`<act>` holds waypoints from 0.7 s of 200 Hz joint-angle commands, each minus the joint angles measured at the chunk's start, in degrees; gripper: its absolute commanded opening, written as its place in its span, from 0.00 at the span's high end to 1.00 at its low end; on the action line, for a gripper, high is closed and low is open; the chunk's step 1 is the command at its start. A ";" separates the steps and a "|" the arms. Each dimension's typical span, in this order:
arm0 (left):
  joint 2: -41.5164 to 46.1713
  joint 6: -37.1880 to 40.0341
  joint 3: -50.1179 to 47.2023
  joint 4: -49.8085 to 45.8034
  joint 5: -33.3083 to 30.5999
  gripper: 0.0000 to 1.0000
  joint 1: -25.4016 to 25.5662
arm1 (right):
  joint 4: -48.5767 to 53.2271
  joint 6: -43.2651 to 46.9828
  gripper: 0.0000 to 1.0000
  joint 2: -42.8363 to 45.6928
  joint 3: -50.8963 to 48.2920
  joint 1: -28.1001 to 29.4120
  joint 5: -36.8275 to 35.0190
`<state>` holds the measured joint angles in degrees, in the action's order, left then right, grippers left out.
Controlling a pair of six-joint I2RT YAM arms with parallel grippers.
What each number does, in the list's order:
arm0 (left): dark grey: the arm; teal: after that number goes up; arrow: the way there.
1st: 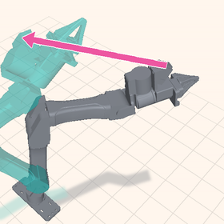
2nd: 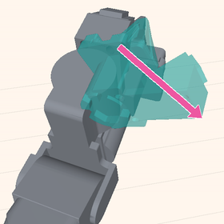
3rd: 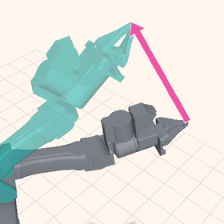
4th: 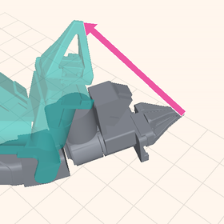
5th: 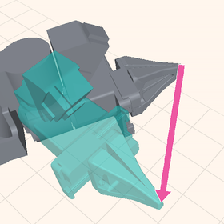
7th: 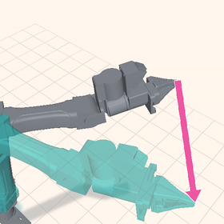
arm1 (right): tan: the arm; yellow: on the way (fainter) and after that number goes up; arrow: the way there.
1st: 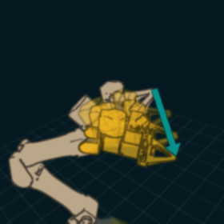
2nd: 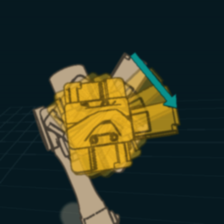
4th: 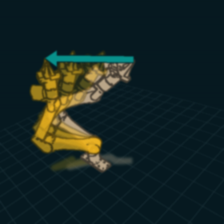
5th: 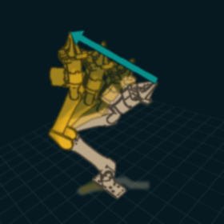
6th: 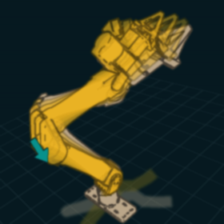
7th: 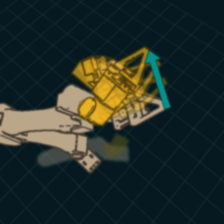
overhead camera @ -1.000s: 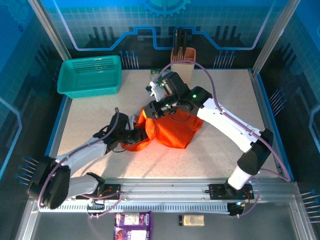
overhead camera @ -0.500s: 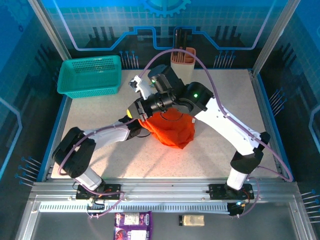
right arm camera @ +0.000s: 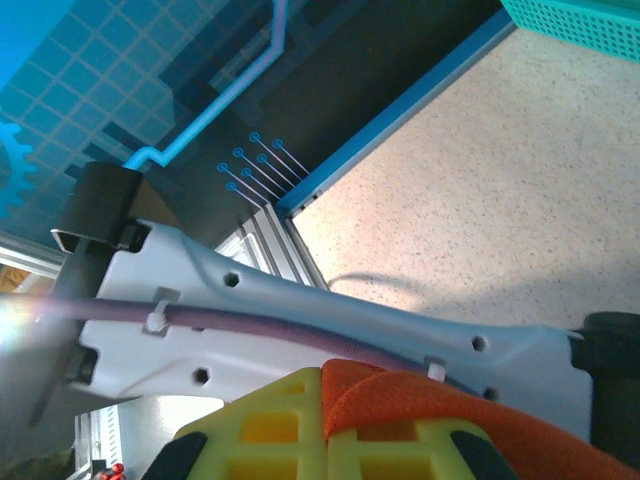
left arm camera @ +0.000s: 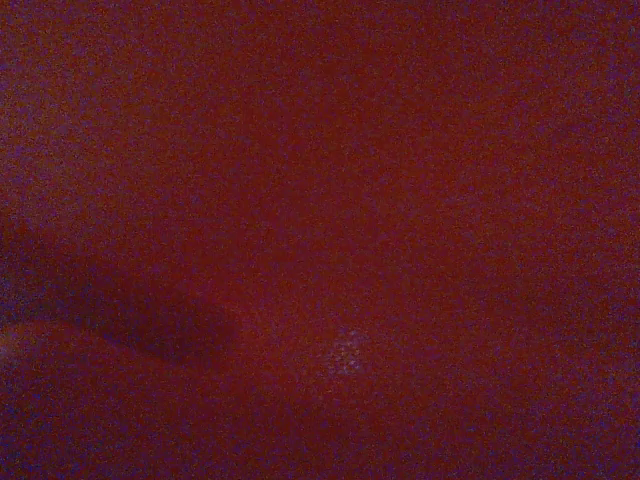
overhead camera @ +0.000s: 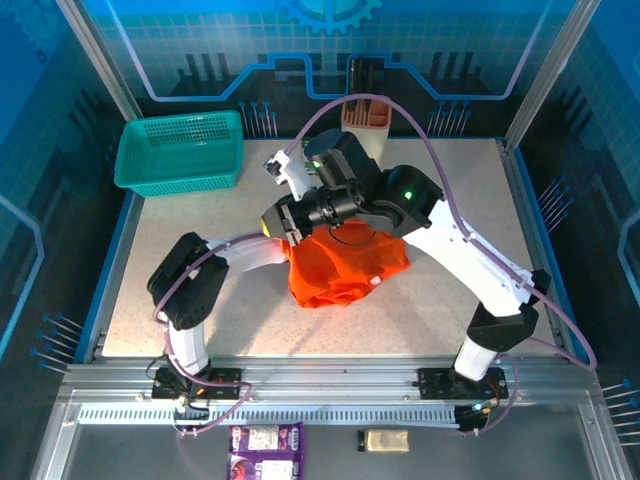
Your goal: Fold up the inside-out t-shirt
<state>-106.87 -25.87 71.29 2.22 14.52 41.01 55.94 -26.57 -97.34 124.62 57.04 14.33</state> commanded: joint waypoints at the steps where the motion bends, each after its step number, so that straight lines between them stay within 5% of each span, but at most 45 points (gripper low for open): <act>1: -3.51 15.67 5.15 -14.55 2.28 0.41 4.47 | -0.13 0.86 1.00 3.30 -2.39 -0.13 -0.61; 55: -10.14 33.60 12.31 -32.79 -2.88 0.28 9.46 | -1.67 -0.45 1.00 9.65 -10.79 -2.40 -2.02; 102: -18.38 39.56 16.63 -42.05 -11.99 0.27 13.11 | -1.12 -1.04 1.00 15.61 -15.22 -4.23 -5.85; 119: -20.26 39.76 16.88 -43.19 -16.52 0.34 13.82 | -0.33 -1.20 1.00 18.07 -17.08 -5.42 -7.90; 140: -19.95 39.25 15.49 -42.14 -21.28 0.62 13.69 | 1.27 -1.21 1.00 21.48 -20.13 -7.71 -10.80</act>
<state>-122.93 11.55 89.27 -33.91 0.97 54.19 57.30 -27.20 -80.27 106.63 51.81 7.81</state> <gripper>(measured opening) 0.528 0.064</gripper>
